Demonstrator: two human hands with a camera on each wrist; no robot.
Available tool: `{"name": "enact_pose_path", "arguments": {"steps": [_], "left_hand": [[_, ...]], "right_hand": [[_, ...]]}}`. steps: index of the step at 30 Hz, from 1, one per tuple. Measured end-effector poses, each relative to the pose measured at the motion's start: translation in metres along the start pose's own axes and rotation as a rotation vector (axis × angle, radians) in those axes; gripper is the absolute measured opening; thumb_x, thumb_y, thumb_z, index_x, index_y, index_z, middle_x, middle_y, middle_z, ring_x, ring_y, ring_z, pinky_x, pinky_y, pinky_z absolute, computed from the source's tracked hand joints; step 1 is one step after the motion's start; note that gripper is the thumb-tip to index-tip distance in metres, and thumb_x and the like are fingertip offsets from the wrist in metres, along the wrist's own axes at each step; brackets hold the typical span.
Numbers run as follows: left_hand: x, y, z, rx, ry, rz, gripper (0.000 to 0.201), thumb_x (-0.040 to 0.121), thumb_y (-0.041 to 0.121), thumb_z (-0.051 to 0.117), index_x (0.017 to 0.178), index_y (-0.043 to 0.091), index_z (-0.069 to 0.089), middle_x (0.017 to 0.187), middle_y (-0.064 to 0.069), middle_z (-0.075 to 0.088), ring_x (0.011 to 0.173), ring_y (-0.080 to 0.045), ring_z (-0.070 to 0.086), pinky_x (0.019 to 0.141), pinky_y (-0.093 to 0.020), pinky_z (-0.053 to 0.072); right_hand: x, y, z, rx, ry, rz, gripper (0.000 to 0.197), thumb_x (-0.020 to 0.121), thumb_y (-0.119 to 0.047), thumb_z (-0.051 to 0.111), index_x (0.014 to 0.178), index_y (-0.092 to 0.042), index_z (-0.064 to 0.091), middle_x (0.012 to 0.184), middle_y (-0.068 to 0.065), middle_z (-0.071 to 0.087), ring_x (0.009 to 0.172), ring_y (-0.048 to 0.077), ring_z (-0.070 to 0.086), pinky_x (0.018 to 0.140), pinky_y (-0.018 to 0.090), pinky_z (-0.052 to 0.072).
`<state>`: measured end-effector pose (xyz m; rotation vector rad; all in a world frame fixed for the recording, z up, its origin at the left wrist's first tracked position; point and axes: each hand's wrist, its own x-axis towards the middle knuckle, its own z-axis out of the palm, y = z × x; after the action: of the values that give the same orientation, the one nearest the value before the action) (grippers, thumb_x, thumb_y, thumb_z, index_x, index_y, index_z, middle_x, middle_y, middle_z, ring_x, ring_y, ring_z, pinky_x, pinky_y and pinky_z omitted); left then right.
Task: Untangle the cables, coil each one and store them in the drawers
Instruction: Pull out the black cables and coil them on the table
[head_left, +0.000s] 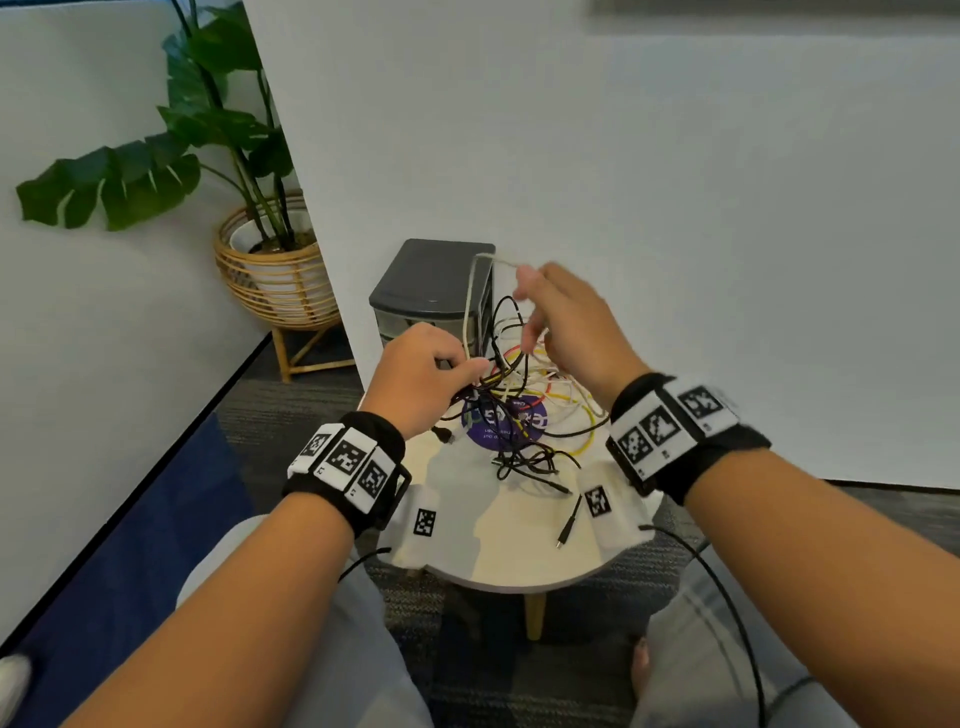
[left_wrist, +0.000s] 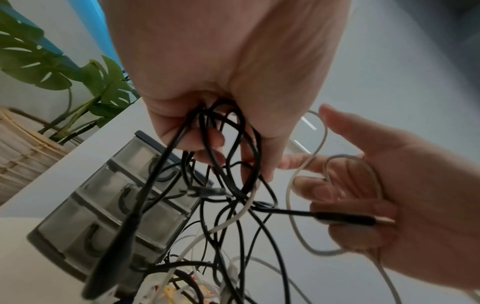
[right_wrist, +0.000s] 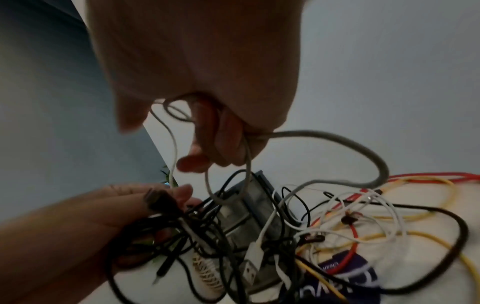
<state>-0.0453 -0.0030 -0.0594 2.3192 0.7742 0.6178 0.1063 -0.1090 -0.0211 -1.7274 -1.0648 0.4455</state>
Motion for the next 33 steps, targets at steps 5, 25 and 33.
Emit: {"name": "enact_pose_path", "arguments": {"steps": [5,25,33], "left_hand": [[0.004,-0.01,0.013,0.02,0.026,0.036,0.015,0.091,0.027,0.073,0.082,0.016,0.077,0.1,0.002,0.064,0.095,-0.015,0.057,0.082,-0.032,0.047],[-0.004,-0.023,0.027,-0.036,0.067,0.014,0.02,0.079,0.039,0.084,0.076,0.019,0.08,0.105,0.008,0.062,0.096,-0.006,0.057,0.085,-0.032,0.05],[-0.011,-0.032,0.03,-0.037,-0.024,-0.069,0.016,0.079,0.047,0.083,0.081,0.031,0.079,0.108,0.013,0.06,0.099,-0.003,0.056,0.081,-0.028,0.048]], "right_hand": [[-0.021,0.017,0.021,-0.133,-0.194,-0.082,0.027,0.09,-0.051,0.068,0.094,-0.024,0.065,0.066,-0.014,0.062,0.06,0.011,0.057,0.059,0.028,0.047],[0.0,0.008,0.036,-0.245,-0.014,-0.229,0.03,0.099,-0.021,0.06,0.069,-0.025,0.057,0.062,-0.006,0.058,0.058,0.011,0.052,0.057,0.026,0.04],[0.034,-0.017,0.004,0.3,0.307,-0.129,0.026,0.096,-0.025,0.057,0.072,-0.02,0.062,0.057,-0.002,0.054,0.051,0.01,0.046,0.055,0.025,0.033]]}}
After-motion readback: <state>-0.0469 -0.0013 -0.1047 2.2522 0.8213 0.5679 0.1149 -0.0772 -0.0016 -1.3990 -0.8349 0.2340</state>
